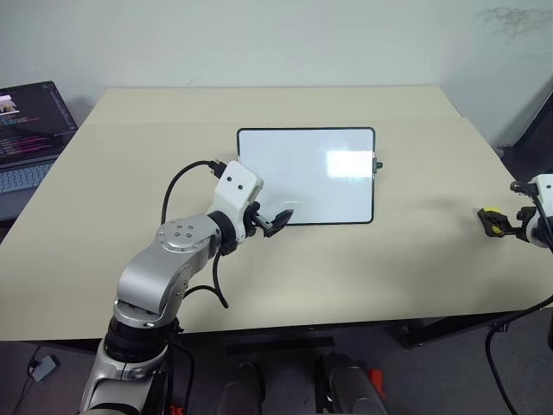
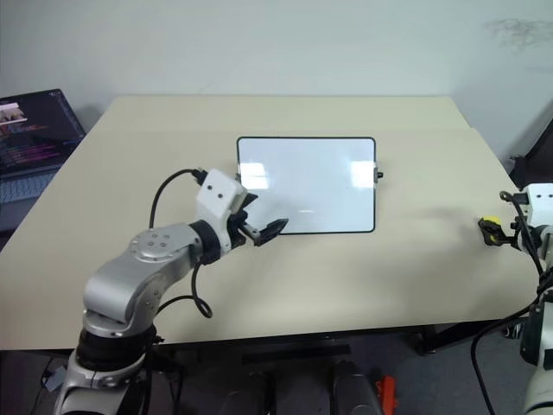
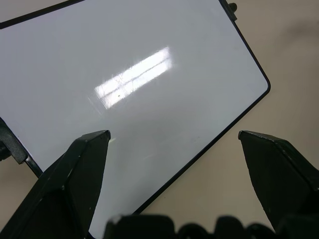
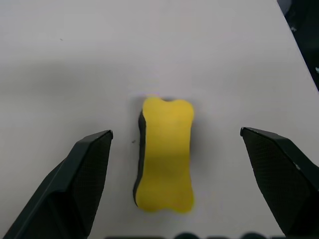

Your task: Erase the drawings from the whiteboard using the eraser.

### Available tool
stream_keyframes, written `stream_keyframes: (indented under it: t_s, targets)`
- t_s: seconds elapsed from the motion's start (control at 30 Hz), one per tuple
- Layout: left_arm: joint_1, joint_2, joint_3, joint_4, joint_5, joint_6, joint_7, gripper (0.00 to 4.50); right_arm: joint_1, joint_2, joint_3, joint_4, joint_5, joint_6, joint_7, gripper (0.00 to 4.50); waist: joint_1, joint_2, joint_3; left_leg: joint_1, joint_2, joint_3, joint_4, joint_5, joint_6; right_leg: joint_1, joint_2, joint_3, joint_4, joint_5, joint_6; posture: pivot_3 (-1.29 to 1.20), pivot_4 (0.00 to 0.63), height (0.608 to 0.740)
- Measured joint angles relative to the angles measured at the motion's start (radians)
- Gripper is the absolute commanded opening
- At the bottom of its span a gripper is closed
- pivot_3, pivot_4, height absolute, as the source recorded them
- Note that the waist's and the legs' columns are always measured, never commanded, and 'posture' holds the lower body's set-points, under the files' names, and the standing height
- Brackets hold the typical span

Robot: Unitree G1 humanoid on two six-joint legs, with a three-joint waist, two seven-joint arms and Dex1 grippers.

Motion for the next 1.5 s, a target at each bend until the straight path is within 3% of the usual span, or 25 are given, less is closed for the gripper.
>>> stream_keyframes:
  t_s: [0.2,0.4,0.6,1.0,1.27,1.5]
  targets:
    - [0.0,0.002,0.002,0.0,0.0,0.0,0.001,4.5,-0.006,0.016,-0.026,-0.211,0.046,0.073,-0.006,4.48,-0.001,0.0,0.0,0.0,0.0,0.0,0.0,0.0,0.0,0.0,0.0,0.0,0.001,0.0,0.0,0.0,0.15,0.74]
    - [-0.001,0.004,0.005,0.001,0.0,0.0,0.001,4.5,0.044,0.14,-0.061,-0.54,0.14,0.182,-0.041,4.48,0.005,0.0,0.0,-0.001,0.0,-0.002,0.0,0.0,0.0,0.0,0.0,-0.001,0.001,0.001,0.001,0.0,0.15,0.74]
    - [0.002,0.005,0.018,0.0,0.002,0.0,0.021,4.5,0.125,0.295,-0.088,-0.681,0.188,0.189,-0.162,4.48,0.007,0.0,0.0,-0.001,0.0,-0.002,0.0,0.0,0.0,0.0,0.0,-0.001,0.001,0.001,0.002,0.0,0.15,0.74]
    - [0.025,0.029,0.13,0.01,-0.009,-0.002,0.015,4.5,0.186,0.439,-0.099,-0.737,0.203,0.147,-0.285,4.48,0.004,0.0,0.0,-0.001,0.001,-0.001,0.001,0.0,0.0,0.0,0.0,-0.001,0.001,0.001,0.002,0.0,0.15,0.74]
    - [0.047,-0.058,0.34,0.106,0.01,-0.086,0.171,4.5,0.211,0.51,-0.082,-0.732,0.191,0.073,-0.333,4.48,0.005,0.0,0.0,-0.001,0.001,-0.001,0.001,0.0,0.0,0.0,0.0,-0.001,0.001,0.001,0.002,0.0,0.15,0.74]
    - [0.103,-0.098,0.38,0.202,0.024,-0.235,0.204,4.5,0.216,0.545,-0.089,-0.699,0.193,-0.01,-0.386,4.48,0.006,0.0,0.0,-0.001,0.001,-0.001,0.001,0.0,0.0,0.0,0.0,-0.001,0.001,0.001,0.002,0.0,0.15,0.74]
